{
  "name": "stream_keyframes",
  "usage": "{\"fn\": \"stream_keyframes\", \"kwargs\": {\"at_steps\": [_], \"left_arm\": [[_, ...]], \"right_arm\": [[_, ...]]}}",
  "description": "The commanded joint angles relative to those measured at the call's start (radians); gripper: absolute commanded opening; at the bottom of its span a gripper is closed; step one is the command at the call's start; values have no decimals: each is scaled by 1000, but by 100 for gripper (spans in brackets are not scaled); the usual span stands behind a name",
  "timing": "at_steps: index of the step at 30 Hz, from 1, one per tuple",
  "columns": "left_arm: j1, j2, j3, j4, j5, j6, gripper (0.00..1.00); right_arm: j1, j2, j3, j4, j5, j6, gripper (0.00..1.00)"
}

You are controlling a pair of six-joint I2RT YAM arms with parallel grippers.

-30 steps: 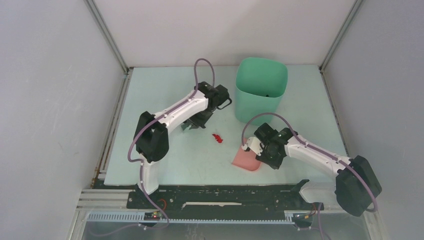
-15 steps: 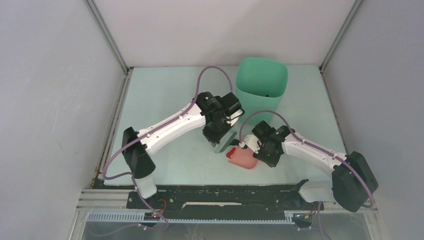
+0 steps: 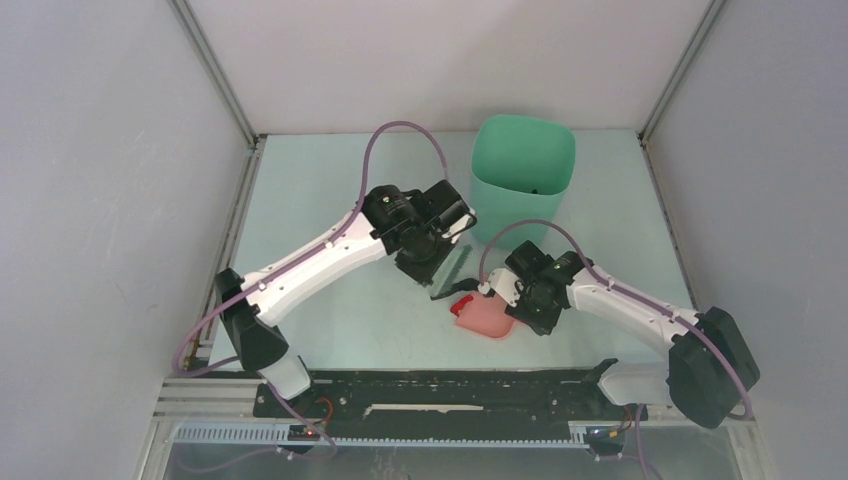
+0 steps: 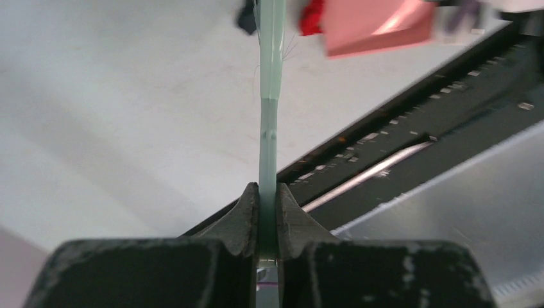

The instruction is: Sweep away the paper scraps from the table

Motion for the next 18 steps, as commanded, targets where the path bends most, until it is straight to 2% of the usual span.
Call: {"fn": "stream_keyframes", "kwargs": {"at_steps": [1, 7, 10, 18], "left_arm": [[17, 7, 48, -112, -280, -14, 0], [57, 91, 29, -115, -398, -3, 0], [61, 165, 33, -114, -400, 18, 0], [46, 230, 59, -47, -152, 42, 0]], "right_arm": [[2, -30, 13, -17, 4, 9, 0], [4, -29, 15, -33, 22, 7, 0], [4, -25, 14, -27, 19, 15, 0], [4, -30, 13, -28, 23, 20, 0]]}}
